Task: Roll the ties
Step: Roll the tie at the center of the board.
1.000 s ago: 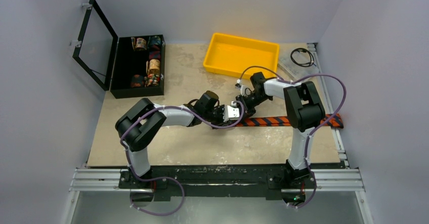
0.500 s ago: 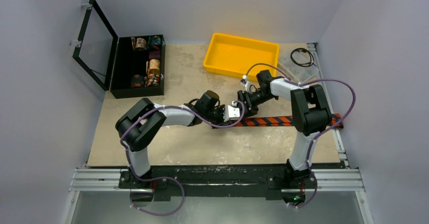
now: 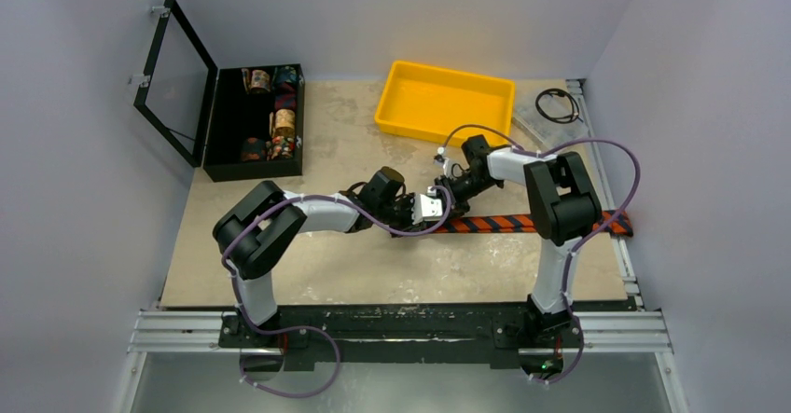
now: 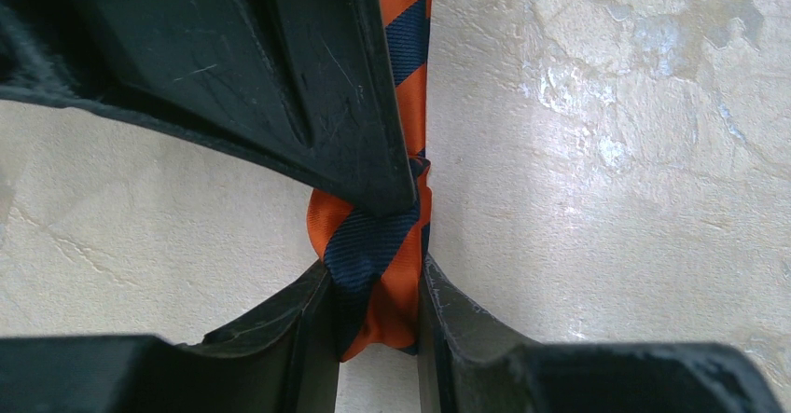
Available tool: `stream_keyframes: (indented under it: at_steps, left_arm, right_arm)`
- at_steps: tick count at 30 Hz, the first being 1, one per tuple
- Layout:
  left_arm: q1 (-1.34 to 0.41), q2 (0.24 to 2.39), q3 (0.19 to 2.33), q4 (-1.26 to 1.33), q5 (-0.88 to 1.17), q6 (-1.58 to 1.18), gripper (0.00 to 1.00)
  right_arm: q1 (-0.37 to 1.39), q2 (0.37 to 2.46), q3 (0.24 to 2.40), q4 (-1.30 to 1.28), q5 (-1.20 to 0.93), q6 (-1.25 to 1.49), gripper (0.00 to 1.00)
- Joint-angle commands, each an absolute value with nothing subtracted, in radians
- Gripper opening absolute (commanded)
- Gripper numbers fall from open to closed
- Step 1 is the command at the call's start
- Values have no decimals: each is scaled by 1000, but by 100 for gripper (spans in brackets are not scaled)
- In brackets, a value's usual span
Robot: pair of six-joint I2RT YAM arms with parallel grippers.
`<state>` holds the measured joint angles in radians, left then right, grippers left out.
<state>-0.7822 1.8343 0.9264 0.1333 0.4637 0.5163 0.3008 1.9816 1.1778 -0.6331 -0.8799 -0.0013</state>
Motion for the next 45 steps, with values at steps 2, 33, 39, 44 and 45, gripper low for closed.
stream_keyframes:
  at_steps: [2,33,39,44,45]
  left_arm:
    - [-781,1875,909,13,418,524,31]
    - [-712,1801,757,460,591,412,46]
    - [-756,1739,763,461,614,404,38]
    - [-794,1735,800,465,591,341,37]
    - [-797,1743,809,468,582,329,37]
  right_arm:
    - [300,2002,1197,-627,-719,-55,7]
    - [345,2100,1195,-583,-483,-74,0]
    - [361,2103,1193,-581,-470,-71,0]
    - [362,2099,1192,-578,-462,-67,0]
    - [363,2100,1191,-578,-462,-67,0]
